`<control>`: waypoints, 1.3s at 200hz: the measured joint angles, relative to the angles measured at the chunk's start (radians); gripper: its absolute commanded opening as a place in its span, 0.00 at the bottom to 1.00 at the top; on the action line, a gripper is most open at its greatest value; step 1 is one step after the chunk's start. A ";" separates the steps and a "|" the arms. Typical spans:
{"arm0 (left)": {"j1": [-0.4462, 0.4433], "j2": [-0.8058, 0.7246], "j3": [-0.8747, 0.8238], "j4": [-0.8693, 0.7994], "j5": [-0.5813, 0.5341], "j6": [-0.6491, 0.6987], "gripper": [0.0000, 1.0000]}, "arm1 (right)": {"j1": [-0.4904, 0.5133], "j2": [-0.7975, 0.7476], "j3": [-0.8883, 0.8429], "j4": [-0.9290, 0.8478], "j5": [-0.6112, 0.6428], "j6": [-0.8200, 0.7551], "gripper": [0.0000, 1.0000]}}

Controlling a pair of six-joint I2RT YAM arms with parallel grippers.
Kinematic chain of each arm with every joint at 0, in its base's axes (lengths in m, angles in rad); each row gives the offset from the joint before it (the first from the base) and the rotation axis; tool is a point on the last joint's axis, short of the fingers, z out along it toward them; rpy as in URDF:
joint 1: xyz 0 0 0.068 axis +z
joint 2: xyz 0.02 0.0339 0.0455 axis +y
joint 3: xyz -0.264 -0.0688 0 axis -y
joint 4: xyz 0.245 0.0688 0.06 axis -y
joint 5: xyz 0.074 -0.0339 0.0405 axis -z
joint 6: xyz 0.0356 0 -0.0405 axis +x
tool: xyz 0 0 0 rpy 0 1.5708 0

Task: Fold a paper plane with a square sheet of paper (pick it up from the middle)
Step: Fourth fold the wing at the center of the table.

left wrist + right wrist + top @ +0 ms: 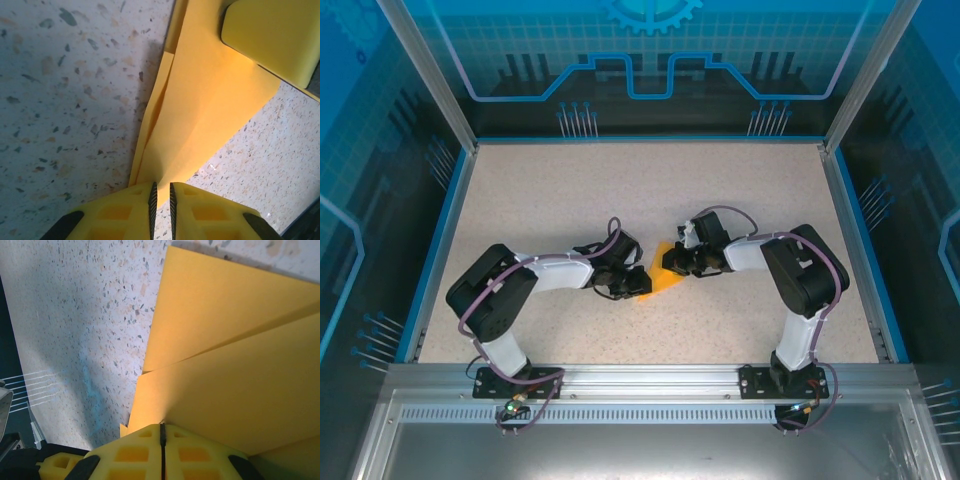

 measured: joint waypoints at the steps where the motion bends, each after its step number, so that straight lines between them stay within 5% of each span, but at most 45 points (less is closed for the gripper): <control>1: 0.000 0.000 0.000 0.000 0.000 0.000 0.18 | 0.000 0.000 0.000 0.000 0.000 0.000 0.08; 260: 0.002 -0.061 -0.054 -0.010 -0.003 -0.002 0.21 | 0.000 0.010 0.006 0.004 -0.013 0.000 0.08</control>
